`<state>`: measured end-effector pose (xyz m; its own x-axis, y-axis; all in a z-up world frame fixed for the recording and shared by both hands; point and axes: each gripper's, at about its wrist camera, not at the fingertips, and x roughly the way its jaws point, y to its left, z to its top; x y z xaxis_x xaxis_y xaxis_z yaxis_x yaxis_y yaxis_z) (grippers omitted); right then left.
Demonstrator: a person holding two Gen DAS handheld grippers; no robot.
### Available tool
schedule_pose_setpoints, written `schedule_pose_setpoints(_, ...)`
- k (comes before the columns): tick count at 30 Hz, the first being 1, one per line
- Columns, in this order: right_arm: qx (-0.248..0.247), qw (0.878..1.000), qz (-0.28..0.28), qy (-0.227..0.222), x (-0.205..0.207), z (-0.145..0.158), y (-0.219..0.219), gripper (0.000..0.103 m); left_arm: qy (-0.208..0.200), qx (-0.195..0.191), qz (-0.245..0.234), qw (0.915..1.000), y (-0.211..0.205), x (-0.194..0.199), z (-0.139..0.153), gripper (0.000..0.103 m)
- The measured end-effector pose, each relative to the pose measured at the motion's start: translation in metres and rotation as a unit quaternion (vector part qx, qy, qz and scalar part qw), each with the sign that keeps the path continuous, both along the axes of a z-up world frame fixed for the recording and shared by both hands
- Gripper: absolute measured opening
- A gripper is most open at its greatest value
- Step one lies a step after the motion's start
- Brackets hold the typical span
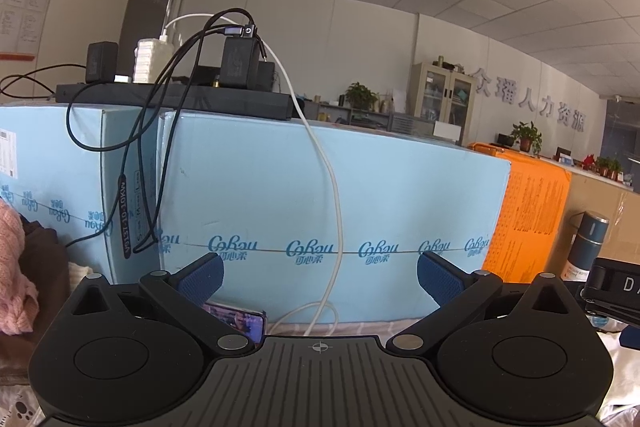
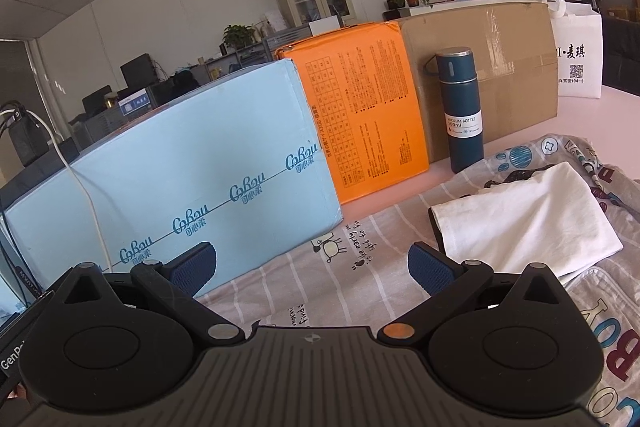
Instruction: Fold clothes
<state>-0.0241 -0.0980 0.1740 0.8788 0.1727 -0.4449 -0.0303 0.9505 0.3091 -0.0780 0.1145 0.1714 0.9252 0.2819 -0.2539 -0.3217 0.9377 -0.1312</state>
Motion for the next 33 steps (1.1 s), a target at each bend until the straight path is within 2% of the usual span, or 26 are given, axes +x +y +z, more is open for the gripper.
schedule_pose_setpoints(33, 0.007, 1.000, 0.011, 0.008, 0.0024, -0.0026, 0.0027, 0.103, -0.004, 0.004, -0.011, 0.9999, -0.0038, -0.0007, 0.0004, 0.103)
